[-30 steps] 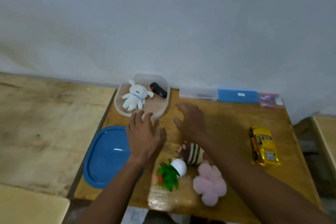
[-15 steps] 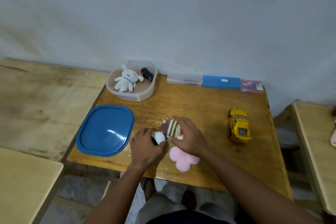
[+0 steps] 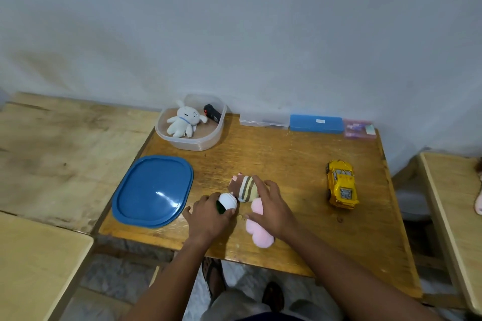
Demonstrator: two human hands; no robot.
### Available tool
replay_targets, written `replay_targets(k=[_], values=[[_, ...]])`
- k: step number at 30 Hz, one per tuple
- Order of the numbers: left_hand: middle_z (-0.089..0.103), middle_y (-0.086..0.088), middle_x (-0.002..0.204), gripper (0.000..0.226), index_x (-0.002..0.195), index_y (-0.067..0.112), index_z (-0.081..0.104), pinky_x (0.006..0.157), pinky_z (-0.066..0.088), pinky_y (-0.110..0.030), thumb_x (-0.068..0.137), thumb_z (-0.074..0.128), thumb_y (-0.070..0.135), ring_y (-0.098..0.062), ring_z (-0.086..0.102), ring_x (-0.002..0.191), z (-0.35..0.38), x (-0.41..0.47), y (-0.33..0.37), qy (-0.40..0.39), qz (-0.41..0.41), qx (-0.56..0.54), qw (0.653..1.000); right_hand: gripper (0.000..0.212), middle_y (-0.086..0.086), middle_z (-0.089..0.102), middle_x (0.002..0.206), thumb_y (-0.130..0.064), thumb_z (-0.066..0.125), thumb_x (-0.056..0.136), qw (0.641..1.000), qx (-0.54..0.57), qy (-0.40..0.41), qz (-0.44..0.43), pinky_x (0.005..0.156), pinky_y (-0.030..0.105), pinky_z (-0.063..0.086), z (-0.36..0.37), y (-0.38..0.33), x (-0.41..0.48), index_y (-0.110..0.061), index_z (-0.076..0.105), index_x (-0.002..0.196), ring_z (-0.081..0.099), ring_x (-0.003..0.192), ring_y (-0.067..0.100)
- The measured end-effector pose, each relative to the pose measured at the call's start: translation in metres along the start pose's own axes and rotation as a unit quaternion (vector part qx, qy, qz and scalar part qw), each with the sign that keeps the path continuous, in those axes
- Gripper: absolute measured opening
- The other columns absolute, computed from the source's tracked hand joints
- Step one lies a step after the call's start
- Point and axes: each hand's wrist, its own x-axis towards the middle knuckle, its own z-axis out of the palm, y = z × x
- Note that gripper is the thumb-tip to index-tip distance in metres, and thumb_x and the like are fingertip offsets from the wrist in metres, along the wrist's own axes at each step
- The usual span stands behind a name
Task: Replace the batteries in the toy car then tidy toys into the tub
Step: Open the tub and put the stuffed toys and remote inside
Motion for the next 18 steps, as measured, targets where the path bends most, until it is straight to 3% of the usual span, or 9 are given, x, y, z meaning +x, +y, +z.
replay_targets(k=[3, 7, 12, 15, 18], values=[[0.066, 0.007, 0.128, 0.056, 0.132, 0.035, 0.058, 0.104, 0.026, -0.052, 0.082, 0.067, 0.058, -0.02, 0.055, 0.122, 0.001, 0.001, -0.002, 0.003, -0.002, -0.012, 1.0, 0.099, 0.012, 0.02, 0.154, -0.046, 0.071, 0.085, 1.0, -0.024, -0.012, 0.002, 0.092, 0.043, 0.052, 0.001, -0.005, 0.009, -0.044, -0.002, 0.153, 0.039, 0.137, 0.034], [0.065, 0.007, 0.13, 0.058, 0.135, 0.036, 0.056, 0.105, 0.024, -0.051, 0.083, 0.069, 0.057, -0.019, 0.055, 0.124, -0.004, 0.001, -0.005, 0.007, -0.003, -0.008, 1.0, 0.084, 0.008, 0.045, 0.135, -0.038, 0.062, 0.094, 1.0, -0.019, -0.022, -0.004, 0.081, 0.039, 0.053, 0.004, -0.007, 0.017, -0.044, 0.003, 0.154, 0.054, 0.116, 0.028], [0.062, 0.007, 0.133, 0.061, 0.139, 0.034, 0.054, 0.108, 0.021, -0.052, 0.085, 0.07, 0.056, -0.018, 0.053, 0.126, -0.014, 0.001, -0.013, 0.021, -0.009, -0.027, 0.999, 0.061, 0.001, 0.058, 0.135, -0.028, 0.056, 0.097, 0.998, 0.057, 0.003, 0.013, 0.09, 0.036, 0.052, 0.005, -0.006, 0.02, -0.039, 0.026, 0.149, 0.059, 0.116, 0.021], [0.062, 0.006, 0.134, 0.061, 0.139, 0.034, 0.054, 0.109, 0.021, -0.051, 0.084, 0.07, 0.056, -0.017, 0.053, 0.126, -0.022, 0.004, -0.018, 0.027, -0.013, -0.032, 0.999, 0.043, 0.001, 0.064, 0.123, -0.029, 0.048, 0.097, 0.998, 0.059, 0.018, 0.014, 0.085, 0.041, 0.053, 0.006, -0.008, 0.024, -0.036, 0.036, 0.138, 0.062, 0.106, 0.021], [0.064, 0.007, 0.13, 0.056, 0.135, 0.035, 0.057, 0.109, 0.021, -0.051, 0.084, 0.07, 0.055, -0.017, 0.053, 0.125, -0.032, 0.01, -0.021, 0.04, -0.007, -0.039, 0.998, 0.015, 0.001, 0.066, 0.097, -0.031, 0.038, 0.097, 0.996, 0.046, 0.08, 0.019, 0.073, 0.045, 0.052, 0.003, -0.01, 0.034, -0.028, 0.047, 0.109, 0.062, 0.086, 0.024]])
